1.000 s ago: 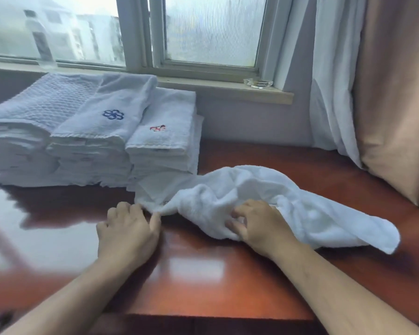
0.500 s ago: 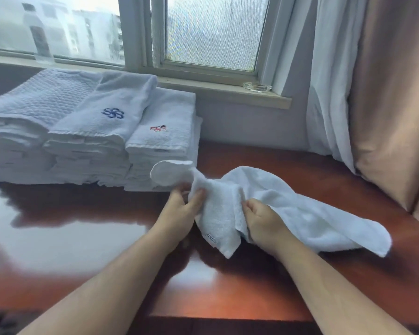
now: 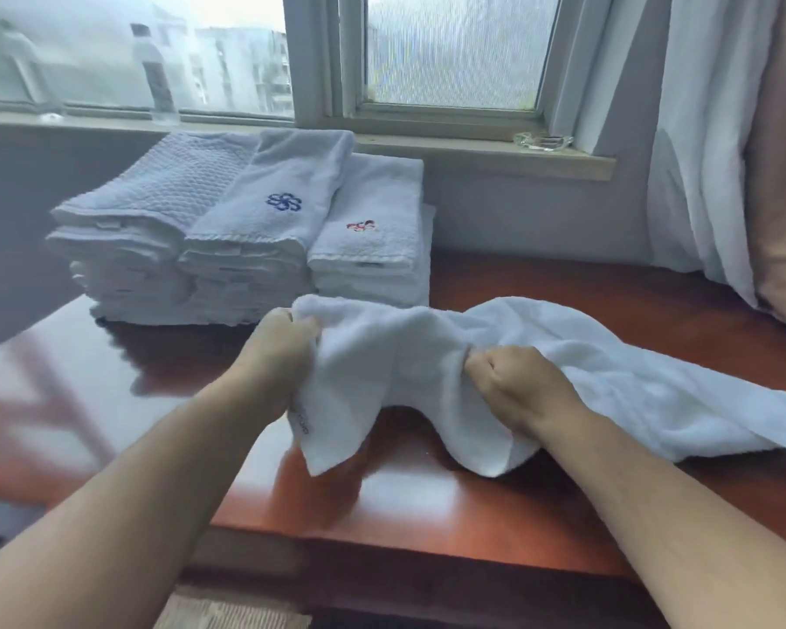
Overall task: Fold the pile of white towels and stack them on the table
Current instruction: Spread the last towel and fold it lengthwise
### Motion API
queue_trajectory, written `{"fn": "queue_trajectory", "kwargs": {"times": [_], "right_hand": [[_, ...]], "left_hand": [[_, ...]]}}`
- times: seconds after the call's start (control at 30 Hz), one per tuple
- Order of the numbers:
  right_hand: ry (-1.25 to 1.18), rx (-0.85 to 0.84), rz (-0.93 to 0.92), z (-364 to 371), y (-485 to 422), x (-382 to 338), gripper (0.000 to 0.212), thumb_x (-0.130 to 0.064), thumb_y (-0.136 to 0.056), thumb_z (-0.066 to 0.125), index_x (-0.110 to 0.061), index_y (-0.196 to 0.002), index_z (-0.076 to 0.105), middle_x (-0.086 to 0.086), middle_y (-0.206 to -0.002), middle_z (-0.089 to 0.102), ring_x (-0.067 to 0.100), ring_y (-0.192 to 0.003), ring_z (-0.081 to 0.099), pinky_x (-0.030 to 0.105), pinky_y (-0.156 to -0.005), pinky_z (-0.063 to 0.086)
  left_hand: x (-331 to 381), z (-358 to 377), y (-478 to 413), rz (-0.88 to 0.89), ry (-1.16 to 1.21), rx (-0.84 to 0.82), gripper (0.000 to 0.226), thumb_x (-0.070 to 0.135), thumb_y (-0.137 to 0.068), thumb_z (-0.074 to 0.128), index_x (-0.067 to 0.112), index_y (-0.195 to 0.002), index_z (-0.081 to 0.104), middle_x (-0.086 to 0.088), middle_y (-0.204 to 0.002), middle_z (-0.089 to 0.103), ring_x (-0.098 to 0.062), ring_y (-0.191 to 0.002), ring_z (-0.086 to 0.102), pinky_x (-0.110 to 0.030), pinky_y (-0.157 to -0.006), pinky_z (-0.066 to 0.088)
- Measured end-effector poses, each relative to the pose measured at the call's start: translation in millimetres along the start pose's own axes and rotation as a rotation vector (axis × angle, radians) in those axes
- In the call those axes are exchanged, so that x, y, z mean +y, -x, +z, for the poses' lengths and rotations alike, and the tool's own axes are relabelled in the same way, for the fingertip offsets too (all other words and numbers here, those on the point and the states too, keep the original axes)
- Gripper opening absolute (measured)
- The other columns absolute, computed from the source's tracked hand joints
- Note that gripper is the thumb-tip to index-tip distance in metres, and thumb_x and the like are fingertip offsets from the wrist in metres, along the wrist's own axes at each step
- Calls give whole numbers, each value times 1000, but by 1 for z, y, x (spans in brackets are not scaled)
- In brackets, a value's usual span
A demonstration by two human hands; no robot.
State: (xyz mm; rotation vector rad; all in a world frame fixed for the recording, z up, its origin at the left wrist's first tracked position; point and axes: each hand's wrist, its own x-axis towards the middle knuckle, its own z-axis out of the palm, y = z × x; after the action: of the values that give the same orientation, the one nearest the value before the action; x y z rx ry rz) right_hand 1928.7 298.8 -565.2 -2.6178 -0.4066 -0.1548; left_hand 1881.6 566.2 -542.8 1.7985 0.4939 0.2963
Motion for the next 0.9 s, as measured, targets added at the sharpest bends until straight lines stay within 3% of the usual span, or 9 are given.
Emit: {"fn": "queue_trajectory", "kwargs": {"times": [0.1,0.17,0.27,0.37,0.47,0.53,0.7,0.77,0.9], "right_hand": [[123,-165,53,8,-9,-7,23,-50,-92,46,-30,-88,57,-9,-84,63,14,-79,58,32,-61,40],[109,-254,71,13,-8,-10,20,-48,-91,52,-32,-98,62,-11,-90,65,9,-81,59,28,-66,44],[6,-179,77,8,3,-11,16,-42,-91,53,-35,-92,67,-14,-91,67,6,-81,60,26,-67,47],[169,58,201,-6,16,-1,19,-38,-89,49,-28,-84,64,-7,-84,66,16,-77,60,32,-65,44],[417,-25,421,-29,25,23,28,-25,-90,46,-21,-108,67,4,-107,66,28,-96,61,34,-71,42],[446,-58,581,-49,31,46,33,-16,-89,48,-17,-117,64,7,-118,64,31,-102,61,35,-73,45],[594,-119,831,-83,46,104,57,-34,-91,48,-14,-145,46,12,-149,43,34,-139,38,45,-98,37],[567,-199,726,-86,45,118,61,-42,-92,42,-19,-148,44,9,-157,32,34,-145,26,49,-109,31],[530,10,506,-87,37,130,38,-43,-89,46,-18,-108,68,5,-118,61,27,-103,53,39,-86,41]], "left_hand": [[-13,-27,8,25,-775,-7,37,25,-95,54,8,-127,49,-13,-116,60,-33,-103,57,-36,-79,43],[-18,-31,18,139,-960,89,46,26,-96,53,13,-139,40,-13,-131,50,-34,-119,48,-43,-94,41],[-15,-12,37,542,-828,62,35,20,-97,54,27,-132,54,2,-127,53,-23,-119,46,-35,-98,37],[-2,31,51,706,-699,-108,22,28,-100,54,32,-116,67,8,-119,61,-15,-114,54,-21,-86,32],[11,92,63,623,-801,-451,41,52,-97,51,36,-135,54,6,-141,51,-19,-130,47,-37,-106,39],[12,125,71,563,-958,-639,61,65,-93,47,36,-146,41,2,-156,35,-25,-143,34,-50,-115,30],[1,158,80,568,-1137,-716,86,84,-83,40,45,-156,14,3,-168,-1,-32,-154,-9,-69,-117,0],[2,155,77,575,-1146,-736,91,88,-78,41,47,-155,14,7,-167,2,-28,-154,-4,-68,-117,3],[13,153,71,578,-1204,-645,75,88,-77,35,48,-140,43,4,-149,37,-27,-139,32,-59,-110,29]]}}
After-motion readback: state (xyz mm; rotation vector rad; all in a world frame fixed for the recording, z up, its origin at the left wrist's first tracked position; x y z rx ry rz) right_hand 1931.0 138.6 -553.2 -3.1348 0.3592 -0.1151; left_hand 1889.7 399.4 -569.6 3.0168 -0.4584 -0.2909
